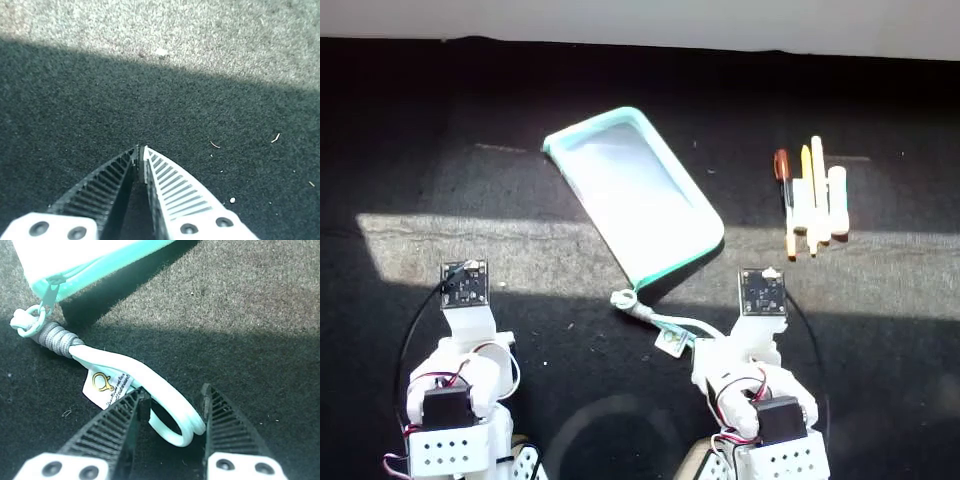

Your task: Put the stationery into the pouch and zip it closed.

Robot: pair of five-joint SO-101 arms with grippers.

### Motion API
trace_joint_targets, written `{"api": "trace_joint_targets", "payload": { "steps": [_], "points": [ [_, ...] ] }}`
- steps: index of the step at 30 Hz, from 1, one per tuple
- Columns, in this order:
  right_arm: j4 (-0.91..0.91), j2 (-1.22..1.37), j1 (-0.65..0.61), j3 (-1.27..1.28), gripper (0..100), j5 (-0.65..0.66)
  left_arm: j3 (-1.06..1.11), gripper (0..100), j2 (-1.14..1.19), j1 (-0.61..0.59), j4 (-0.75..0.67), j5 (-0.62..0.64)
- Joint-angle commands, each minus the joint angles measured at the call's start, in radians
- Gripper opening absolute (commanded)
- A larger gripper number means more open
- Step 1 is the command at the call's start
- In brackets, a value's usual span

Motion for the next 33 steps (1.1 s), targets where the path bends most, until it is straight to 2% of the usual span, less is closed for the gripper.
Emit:
{"api": "trace_joint_targets", "payload": {
  "steps": [1, 33],
  "points": [
    [0.007, -0.01, 0.007, 0.12, 16.9, -0.005, 0.019, 4, 0.001, -0.004, 0.011, 0.011],
    [0.005, -0.01, -0.012, 0.12, 16.9, -0.003, 0.019, 4, 0.001, -0.004, 0.011, 0.011]
  ]
}}
